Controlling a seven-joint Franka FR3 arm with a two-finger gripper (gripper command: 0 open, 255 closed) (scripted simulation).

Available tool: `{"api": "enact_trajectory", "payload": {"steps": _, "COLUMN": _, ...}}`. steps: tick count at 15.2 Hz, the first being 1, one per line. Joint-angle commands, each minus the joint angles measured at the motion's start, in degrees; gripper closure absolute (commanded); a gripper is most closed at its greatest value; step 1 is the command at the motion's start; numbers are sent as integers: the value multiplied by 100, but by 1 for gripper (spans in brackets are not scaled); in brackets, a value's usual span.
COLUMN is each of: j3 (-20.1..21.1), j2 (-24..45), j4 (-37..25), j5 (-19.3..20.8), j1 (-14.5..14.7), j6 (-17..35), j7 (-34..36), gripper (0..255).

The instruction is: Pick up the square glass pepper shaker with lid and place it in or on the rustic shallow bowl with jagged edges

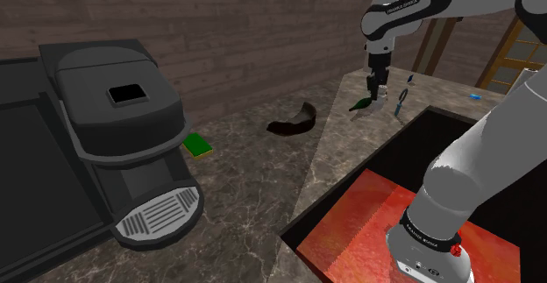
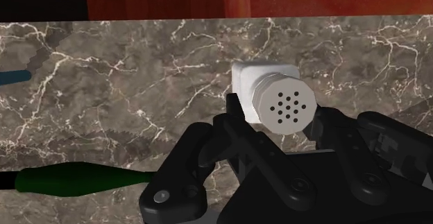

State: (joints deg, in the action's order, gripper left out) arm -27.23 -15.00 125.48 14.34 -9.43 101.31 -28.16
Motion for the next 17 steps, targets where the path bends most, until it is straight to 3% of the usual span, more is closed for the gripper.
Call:
{"api": "enact_trajectory", "payload": {"steps": 1, "j3": 13, "j2": -26, "j4": -122, "j5": -2, "j1": 1, "j6": -148, "j7": -19, "gripper": 255}}
{"api": "enact_trajectory", "payload": {"steps": 6, "j3": 55, "j2": -83, "j4": -416, "j5": -11, "j1": 12, "j6": -495, "j7": -46, "gripper": 255}}
{"api": "enact_trajectory", "payload": {"steps": 17, "j3": 776, "j2": 843, "j4": -1328, "j5": -746, "j1": 677, "j6": -705, "j7": 1053, "gripper": 255}}
